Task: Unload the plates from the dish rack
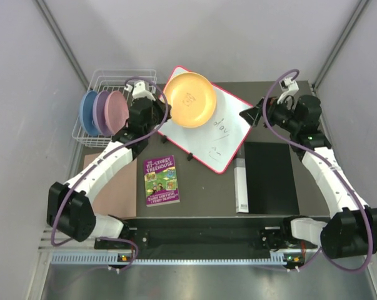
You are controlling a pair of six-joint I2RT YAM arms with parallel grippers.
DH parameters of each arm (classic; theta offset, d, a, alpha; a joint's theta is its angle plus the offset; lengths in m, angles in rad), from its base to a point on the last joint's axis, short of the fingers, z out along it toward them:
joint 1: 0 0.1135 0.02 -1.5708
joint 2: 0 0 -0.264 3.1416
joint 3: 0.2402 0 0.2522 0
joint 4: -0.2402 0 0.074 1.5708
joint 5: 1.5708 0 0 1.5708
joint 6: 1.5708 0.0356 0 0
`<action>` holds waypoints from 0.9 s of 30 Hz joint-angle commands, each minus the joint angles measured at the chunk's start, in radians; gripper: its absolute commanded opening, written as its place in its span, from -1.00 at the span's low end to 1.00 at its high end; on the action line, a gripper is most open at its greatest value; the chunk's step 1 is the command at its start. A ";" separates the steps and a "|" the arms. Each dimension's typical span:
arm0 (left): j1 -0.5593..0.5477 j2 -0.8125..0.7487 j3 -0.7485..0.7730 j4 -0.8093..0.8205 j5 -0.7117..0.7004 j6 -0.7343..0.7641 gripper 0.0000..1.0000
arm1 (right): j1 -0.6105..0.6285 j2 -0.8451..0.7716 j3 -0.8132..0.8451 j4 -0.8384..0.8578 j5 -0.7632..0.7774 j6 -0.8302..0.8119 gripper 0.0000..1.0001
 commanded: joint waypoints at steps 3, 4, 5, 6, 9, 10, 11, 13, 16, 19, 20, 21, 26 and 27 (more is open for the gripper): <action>-0.032 0.013 0.010 0.161 0.182 -0.123 -1.00 | 0.056 0.056 -0.001 0.154 -0.109 0.068 0.99; -0.048 0.014 0.008 0.169 0.186 -0.124 -1.00 | 0.062 0.067 0.002 0.165 -0.107 0.073 0.99; -0.054 0.014 0.005 0.173 0.188 -0.128 -1.00 | 0.079 0.085 0.004 0.169 -0.107 0.073 0.99; -0.069 0.014 0.004 0.179 0.191 -0.132 -1.00 | 0.088 0.093 0.007 0.174 -0.106 0.073 0.99; -0.095 0.019 -0.001 0.183 0.192 -0.134 -1.00 | 0.116 0.125 0.012 0.199 -0.099 0.073 0.99; -0.103 0.019 -0.004 0.192 0.191 -0.134 -1.00 | 0.120 0.133 0.016 0.200 -0.098 0.074 0.97; -0.109 0.020 -0.009 0.195 0.191 -0.134 -1.00 | 0.126 0.145 0.019 0.208 -0.098 0.076 0.95; -0.123 0.025 -0.013 0.199 0.192 -0.132 -1.00 | 0.130 0.156 0.022 0.217 -0.104 0.078 0.81; -0.131 0.028 -0.019 0.198 0.174 -0.125 -1.00 | 0.130 0.151 0.016 0.222 -0.081 0.070 0.23; -0.131 0.020 -0.030 0.196 0.160 -0.118 -1.00 | 0.128 0.130 0.004 0.213 -0.026 0.058 -0.97; -0.129 0.016 -0.033 0.195 0.151 -0.111 -1.00 | 0.124 0.124 -0.001 0.209 0.005 0.056 -1.00; -0.129 0.013 -0.036 0.192 0.146 -0.108 -1.00 | 0.123 0.122 -0.001 0.190 0.017 0.042 -1.00; -0.131 -0.010 -0.041 0.167 0.111 -0.050 -0.33 | 0.107 0.044 0.002 0.101 0.229 0.007 -1.00; -0.131 -0.016 -0.041 0.155 0.088 -0.037 -0.07 | 0.098 0.026 0.002 0.093 0.256 -0.001 -1.00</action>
